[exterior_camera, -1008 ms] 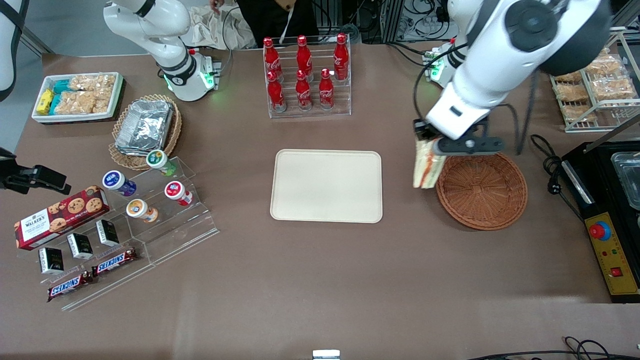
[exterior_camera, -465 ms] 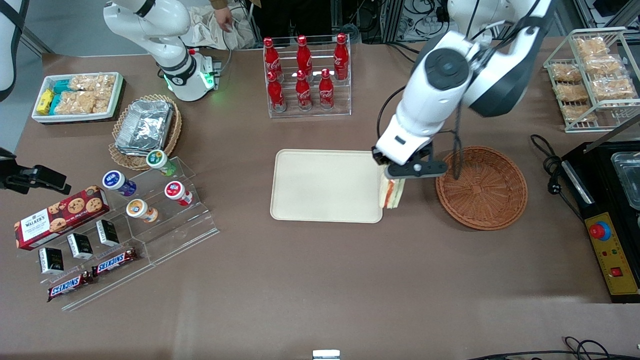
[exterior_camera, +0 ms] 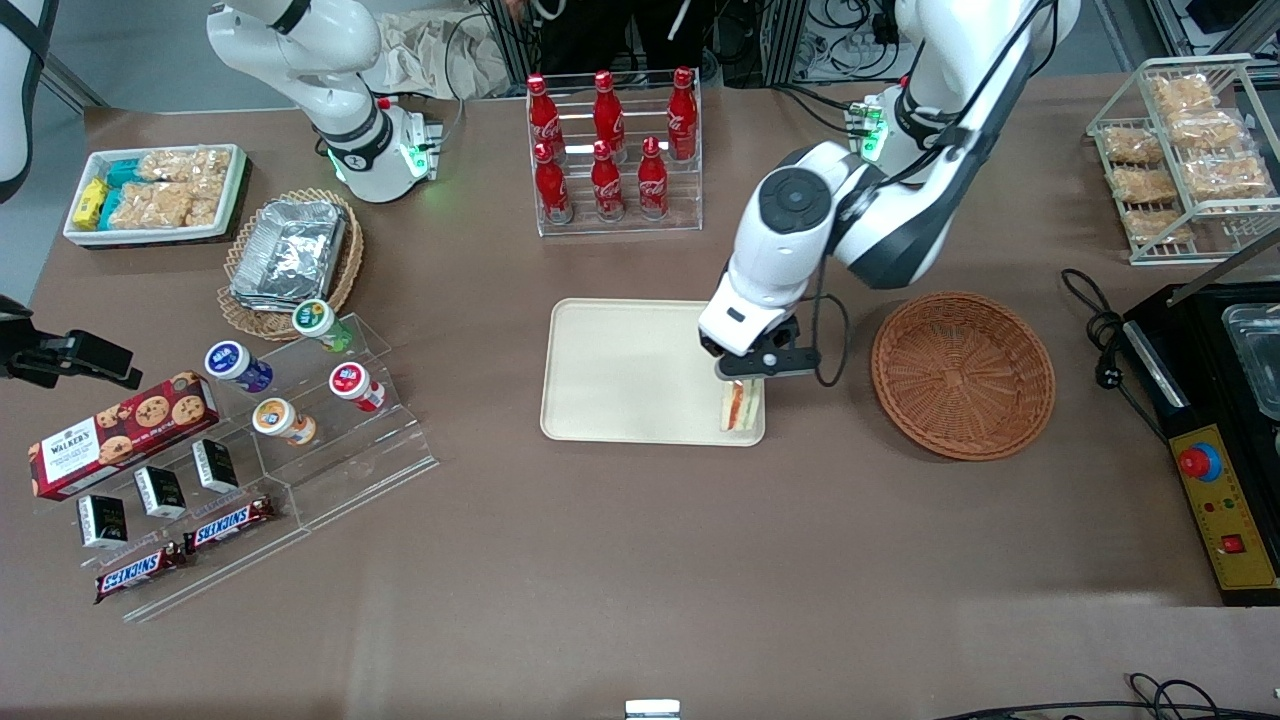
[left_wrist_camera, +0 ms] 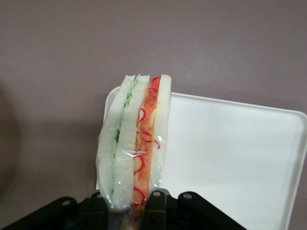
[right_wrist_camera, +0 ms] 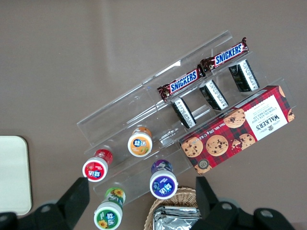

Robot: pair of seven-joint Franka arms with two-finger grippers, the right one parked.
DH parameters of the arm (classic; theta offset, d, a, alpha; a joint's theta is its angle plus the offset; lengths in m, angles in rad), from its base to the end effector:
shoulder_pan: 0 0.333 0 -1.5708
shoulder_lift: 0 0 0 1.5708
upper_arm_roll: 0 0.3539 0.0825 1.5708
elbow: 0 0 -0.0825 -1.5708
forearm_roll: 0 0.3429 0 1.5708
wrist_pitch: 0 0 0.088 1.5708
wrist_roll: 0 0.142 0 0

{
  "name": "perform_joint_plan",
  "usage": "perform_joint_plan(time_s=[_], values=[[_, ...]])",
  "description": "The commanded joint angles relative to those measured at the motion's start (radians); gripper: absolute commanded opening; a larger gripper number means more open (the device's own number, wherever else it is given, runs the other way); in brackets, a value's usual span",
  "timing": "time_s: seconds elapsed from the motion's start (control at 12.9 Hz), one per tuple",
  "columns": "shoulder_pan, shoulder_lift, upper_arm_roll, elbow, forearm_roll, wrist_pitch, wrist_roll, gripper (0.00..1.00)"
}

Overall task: Place sandwich from basket to tray
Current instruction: 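Open the left gripper to release the sandwich and raise away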

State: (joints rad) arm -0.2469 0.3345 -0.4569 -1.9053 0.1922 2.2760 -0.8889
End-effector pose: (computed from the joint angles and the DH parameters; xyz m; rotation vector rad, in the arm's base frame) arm 0.4811 -0.3703 0.3720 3.0867 0.1437 0.0896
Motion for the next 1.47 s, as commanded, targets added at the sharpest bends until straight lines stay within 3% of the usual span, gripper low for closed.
perform_joint_plan(time_s=[0.0,0.23,0.39,0.47,0.54,0.62,1.09,1.16,1.32,1.4], values=[[-0.035,0.076,0.001,0.005,0.105,0.046,-0.091,0.0],[-0.043,0.141,0.001,-0.021,0.197,0.101,-0.133,0.0],[-0.045,0.172,0.001,-0.04,0.21,0.155,-0.131,0.0],[-0.045,0.181,0.001,-0.043,0.235,0.155,-0.134,0.12],[-0.045,0.187,0.001,-0.043,0.245,0.155,-0.134,0.69],[-0.045,0.187,0.001,-0.043,0.245,0.154,-0.133,1.0],[-0.035,0.115,0.0,-0.015,0.23,0.058,-0.134,1.0],[-0.032,0.068,0.0,0.004,0.21,-0.007,-0.134,1.0],[-0.031,-0.015,0.003,0.102,0.092,-0.186,-0.116,1.0],[-0.016,-0.049,0.004,0.142,0.078,-0.267,-0.116,1.0]])
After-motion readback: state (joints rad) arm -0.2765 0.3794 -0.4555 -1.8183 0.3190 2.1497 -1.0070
